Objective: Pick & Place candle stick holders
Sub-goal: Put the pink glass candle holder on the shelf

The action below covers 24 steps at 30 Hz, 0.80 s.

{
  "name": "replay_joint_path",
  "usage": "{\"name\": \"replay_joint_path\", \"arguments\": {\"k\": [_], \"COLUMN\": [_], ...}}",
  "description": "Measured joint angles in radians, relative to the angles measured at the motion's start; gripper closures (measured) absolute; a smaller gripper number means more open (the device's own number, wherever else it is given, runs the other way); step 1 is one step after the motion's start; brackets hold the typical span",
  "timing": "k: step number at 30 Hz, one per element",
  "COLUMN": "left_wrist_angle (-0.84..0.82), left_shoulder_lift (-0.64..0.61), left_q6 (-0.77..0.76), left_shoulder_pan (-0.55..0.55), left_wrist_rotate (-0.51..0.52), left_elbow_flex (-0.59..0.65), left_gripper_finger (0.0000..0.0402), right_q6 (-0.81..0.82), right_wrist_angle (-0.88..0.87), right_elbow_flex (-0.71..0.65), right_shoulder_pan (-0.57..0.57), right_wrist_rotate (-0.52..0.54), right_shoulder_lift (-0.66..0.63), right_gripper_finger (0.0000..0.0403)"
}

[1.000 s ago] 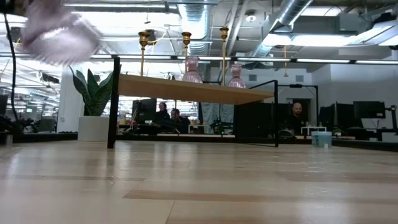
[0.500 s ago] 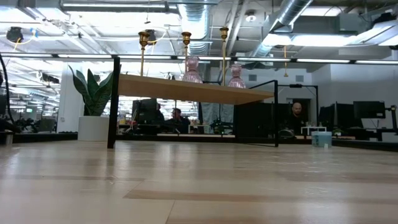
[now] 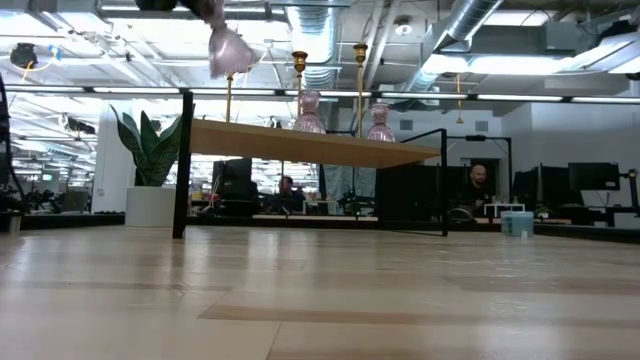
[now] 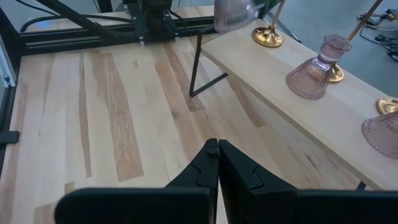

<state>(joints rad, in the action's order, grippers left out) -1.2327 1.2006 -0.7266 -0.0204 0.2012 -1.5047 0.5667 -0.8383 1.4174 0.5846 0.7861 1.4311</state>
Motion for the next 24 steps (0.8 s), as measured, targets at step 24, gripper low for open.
{"name": "replay_joint_path", "arguments": {"k": [24], "left_wrist_angle": [-0.082], "left_shoulder_lift": [0.140], "left_q6": [0.166], "left_shoulder_pan": [-0.170], "left_wrist_rotate": [-0.056], "left_elbow_flex": [-0.002], "left_gripper_finger": [0.0372], "right_q6": [0.002], "right_wrist_angle": [0.000], "right_elbow_flex": [0.000], "right_shoulder_pan": [0.001], "right_wrist_rotate": [-0.001], "right_shoulder_lift": [0.000], "right_gripper_finger": [0.0403]}}
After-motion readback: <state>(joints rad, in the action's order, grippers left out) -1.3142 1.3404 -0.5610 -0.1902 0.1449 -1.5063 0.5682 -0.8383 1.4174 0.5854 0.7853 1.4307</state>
